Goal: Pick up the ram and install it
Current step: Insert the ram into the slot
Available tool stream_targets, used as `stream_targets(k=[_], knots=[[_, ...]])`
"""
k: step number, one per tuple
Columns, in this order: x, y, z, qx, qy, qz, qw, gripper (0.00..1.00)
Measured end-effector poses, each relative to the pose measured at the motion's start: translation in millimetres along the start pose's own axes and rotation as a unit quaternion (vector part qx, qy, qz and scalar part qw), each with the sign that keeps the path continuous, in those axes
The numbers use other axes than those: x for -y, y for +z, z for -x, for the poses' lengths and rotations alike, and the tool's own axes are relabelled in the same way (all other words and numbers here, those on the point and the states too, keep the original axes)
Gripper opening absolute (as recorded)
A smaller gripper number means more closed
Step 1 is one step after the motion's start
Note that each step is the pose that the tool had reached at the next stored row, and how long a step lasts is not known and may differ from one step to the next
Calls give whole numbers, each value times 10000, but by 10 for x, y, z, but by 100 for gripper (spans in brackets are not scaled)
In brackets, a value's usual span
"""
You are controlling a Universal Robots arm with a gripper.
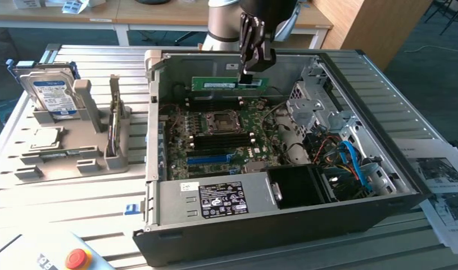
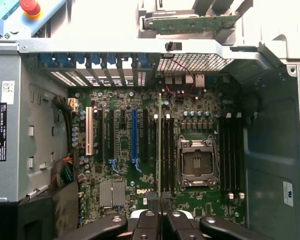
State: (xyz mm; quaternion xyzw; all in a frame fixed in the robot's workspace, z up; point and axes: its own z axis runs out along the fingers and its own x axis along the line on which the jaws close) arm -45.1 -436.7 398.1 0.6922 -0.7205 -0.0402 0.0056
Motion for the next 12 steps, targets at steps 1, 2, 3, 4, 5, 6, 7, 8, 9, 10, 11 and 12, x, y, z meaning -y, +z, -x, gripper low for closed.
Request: stream_targets(k=[1, 2, 3, 4, 5, 6, 7, 8, 9, 10, 11, 12], knots=[[0, 10, -1, -1, 2, 28, 10000, 12], [1, 20, -1, -2, 3, 60, 10000, 12], [2, 32, -2, -3, 5, 91, 10000, 12], [3, 43, -2, -5, 7, 123, 9999, 12], [3, 55, -3, -5, 8, 150, 9999, 12], [4, 66, -3, -7, 9, 172, 9999, 12], [5, 78, -4, -8, 10, 194, 9998, 12], [6, 90, -5, -9, 11, 215, 9998, 12], [6, 101, -5, -10, 13, 235, 9997, 12], [6, 103, -5, -12, 13, 246, 9997, 12], [6, 104, -5, -11, 13, 246, 9997, 12], [6, 104, -5, -12, 14, 246, 9997, 12]])
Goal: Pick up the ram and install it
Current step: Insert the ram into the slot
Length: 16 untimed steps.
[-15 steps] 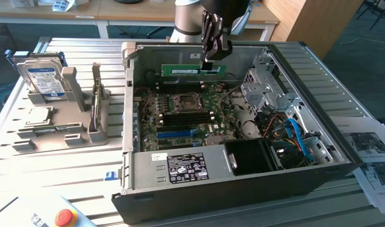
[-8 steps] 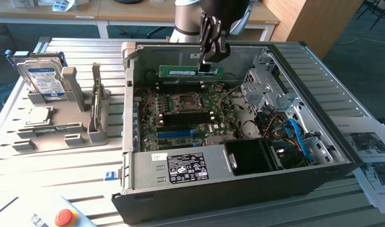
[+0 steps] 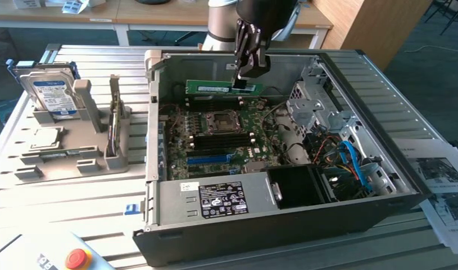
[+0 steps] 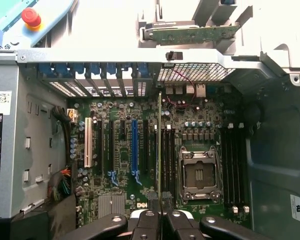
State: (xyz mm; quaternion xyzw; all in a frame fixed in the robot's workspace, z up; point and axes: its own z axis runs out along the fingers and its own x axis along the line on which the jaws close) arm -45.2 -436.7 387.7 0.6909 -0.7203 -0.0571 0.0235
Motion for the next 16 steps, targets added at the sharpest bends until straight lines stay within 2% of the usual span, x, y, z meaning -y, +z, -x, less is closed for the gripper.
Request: stream_targets(k=[7, 9, 10, 15, 16], knots=[[1, 1, 0, 1, -1, 0, 10000, 12], [2, 4, 0, -12, -1, -10, 10000, 12], [1, 3, 0, -29, 2, -14, 10000, 12], [0, 7, 0, -164, 16, -59, 9998, 12], [0, 7, 0, -173, 16, -62, 9998, 12]])
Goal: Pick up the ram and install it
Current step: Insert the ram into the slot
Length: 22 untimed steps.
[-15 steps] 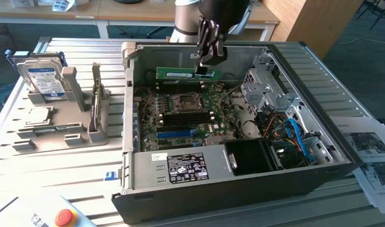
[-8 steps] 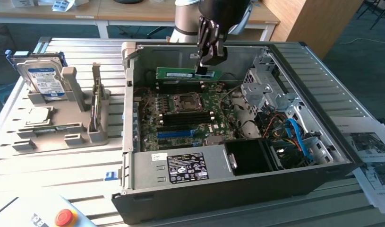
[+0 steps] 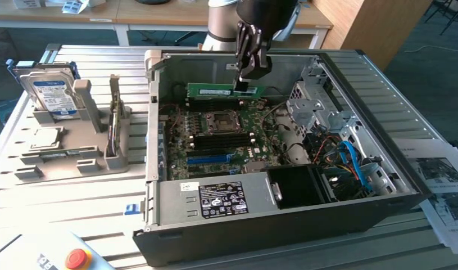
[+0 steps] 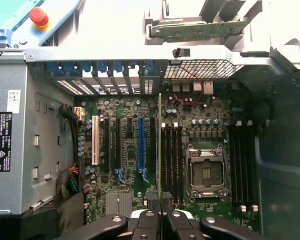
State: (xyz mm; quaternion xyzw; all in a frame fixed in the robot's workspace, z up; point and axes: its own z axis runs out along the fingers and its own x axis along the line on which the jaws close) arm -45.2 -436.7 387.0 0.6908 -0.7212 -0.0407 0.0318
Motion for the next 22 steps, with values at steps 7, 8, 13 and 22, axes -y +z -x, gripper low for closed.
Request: stream_targets(k=[7, 8, 13, 22], knots=[[-2, 1, 0, -74, 3, -99, 9999, 12], [-2, 1, 0, -90, 1, -124, 9999, 12], [-1, 4, 0, -132, -21, -205, 9997, 12], [-1, 16, 1, -122, -31, -218, 9997, 12]])
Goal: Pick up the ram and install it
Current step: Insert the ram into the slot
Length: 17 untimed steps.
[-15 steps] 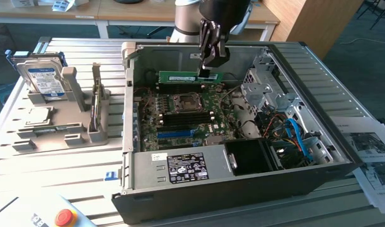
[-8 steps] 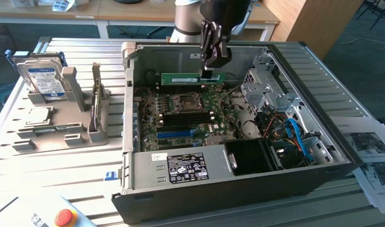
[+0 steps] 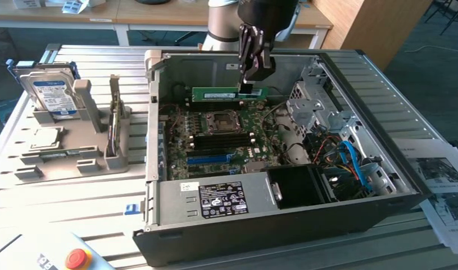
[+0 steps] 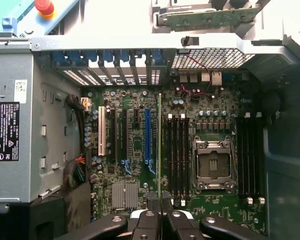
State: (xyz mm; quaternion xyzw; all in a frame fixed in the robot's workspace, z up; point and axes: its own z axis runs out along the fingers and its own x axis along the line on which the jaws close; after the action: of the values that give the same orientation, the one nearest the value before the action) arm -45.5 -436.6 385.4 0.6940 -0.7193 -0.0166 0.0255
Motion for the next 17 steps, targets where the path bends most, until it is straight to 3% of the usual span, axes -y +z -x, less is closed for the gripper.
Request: stream_targets(k=[7, 17], knots=[[4, 47, 10, 71, -5, -6, 10000, 12], [4, 85, 56, 228, -14, -29, 9997, 12]])
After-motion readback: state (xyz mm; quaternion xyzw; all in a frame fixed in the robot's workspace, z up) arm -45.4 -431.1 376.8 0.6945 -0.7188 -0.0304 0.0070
